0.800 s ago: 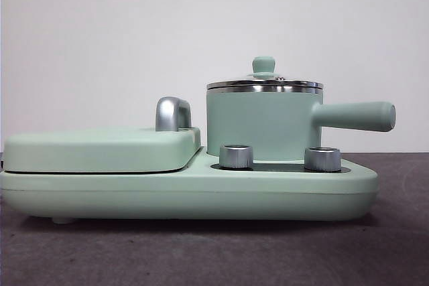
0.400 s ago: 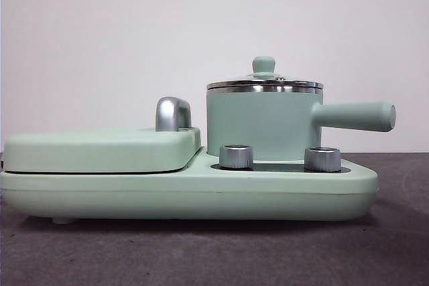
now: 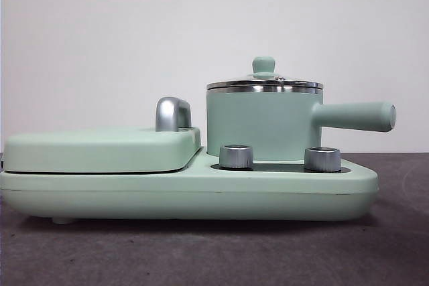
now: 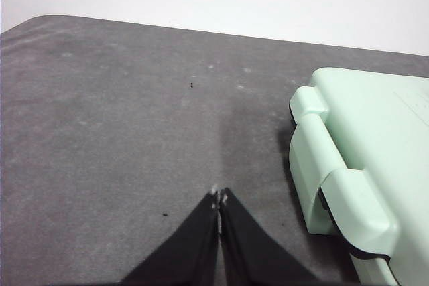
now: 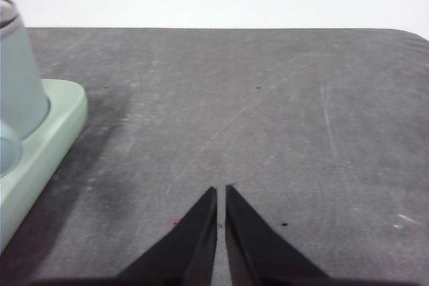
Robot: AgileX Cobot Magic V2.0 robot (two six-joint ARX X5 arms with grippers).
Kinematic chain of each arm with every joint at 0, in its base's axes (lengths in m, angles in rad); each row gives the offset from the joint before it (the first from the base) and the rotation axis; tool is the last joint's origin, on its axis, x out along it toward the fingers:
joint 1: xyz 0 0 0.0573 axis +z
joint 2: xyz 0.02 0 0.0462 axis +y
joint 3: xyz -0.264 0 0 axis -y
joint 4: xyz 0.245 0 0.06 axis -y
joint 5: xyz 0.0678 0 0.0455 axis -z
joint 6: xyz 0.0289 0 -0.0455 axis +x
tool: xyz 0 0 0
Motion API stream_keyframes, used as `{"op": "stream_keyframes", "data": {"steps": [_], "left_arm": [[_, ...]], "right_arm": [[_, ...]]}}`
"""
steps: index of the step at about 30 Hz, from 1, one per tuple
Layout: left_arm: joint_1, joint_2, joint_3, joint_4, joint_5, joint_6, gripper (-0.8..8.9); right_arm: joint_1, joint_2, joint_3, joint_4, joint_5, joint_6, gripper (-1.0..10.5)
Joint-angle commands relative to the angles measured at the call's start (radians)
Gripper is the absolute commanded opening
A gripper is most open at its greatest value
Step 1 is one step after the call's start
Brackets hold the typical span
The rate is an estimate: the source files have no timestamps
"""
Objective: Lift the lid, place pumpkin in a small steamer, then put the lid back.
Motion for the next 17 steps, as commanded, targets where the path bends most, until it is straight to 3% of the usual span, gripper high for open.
{"op": "stream_keyframes", "data": {"steps": [1,17], "left_arm": [[0.001,-0.002,-0.019,-0.006,-0.004,0.007,0.06],[0.001,-0.002,-0.019,-0.006,-0.004,0.007,0.06]], "right_arm": [[-0.002,-0.001,-0.005,-0.006,-0.006,-0.013,0.2],[-0.002,-0.001,-0.005,0.017,-0.004,-0.013,0.2]]}}
